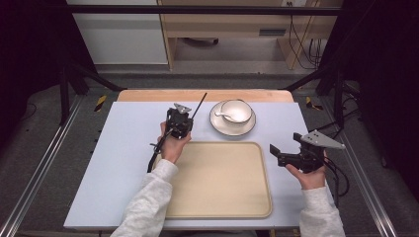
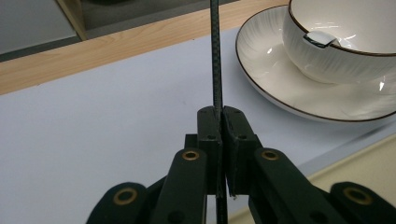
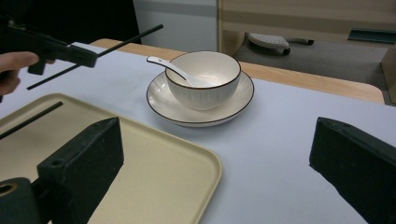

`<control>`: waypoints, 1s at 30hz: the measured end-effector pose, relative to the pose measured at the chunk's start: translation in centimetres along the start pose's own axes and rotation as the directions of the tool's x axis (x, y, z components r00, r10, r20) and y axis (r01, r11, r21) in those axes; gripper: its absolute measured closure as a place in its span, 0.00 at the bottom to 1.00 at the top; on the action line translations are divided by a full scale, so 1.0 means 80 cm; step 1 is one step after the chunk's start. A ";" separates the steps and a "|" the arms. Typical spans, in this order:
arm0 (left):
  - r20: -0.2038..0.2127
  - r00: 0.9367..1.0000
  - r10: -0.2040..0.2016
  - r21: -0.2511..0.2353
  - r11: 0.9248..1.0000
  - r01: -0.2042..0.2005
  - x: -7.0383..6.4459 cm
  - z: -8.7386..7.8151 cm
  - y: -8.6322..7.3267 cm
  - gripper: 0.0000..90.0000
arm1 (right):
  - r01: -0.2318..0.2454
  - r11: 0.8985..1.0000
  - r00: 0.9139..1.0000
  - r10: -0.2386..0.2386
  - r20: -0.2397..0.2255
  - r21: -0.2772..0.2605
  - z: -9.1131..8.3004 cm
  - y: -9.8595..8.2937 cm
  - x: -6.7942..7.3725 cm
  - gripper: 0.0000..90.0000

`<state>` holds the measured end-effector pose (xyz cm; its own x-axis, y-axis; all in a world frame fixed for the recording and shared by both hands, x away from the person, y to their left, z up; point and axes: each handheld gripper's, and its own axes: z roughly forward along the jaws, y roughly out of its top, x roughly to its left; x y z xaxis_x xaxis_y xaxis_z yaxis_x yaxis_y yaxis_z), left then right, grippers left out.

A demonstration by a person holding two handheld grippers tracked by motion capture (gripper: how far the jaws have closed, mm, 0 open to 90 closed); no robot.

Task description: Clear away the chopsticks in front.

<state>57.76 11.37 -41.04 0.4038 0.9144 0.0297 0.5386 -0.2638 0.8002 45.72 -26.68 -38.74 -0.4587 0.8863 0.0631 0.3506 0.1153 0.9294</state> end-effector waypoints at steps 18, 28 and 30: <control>-0.027 0.996 -0.088 -0.097 0.992 0.085 -0.005 -0.096 -0.061 0.96 | -0.001 1.000 1.000 0.001 -0.002 0.005 0.001 -0.001 0.003 0.04; -0.044 0.990 -0.132 -0.104 0.986 0.127 -0.016 -0.126 -0.114 0.96 | 0.003 1.000 1.000 -0.003 -0.005 0.009 0.003 -0.002 0.005 0.04; -0.052 0.988 -0.145 -0.099 0.985 0.140 -0.020 -0.128 -0.125 0.96 | 0.003 1.000 1.000 -0.002 -0.007 0.011 0.003 -0.002 0.005 0.04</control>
<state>44.10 15.68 -42.95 0.2823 0.9577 -0.0557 0.5135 -0.1018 0.8520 45.69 -26.19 -38.92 -0.4651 0.8830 0.0632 0.3584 0.1225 0.9255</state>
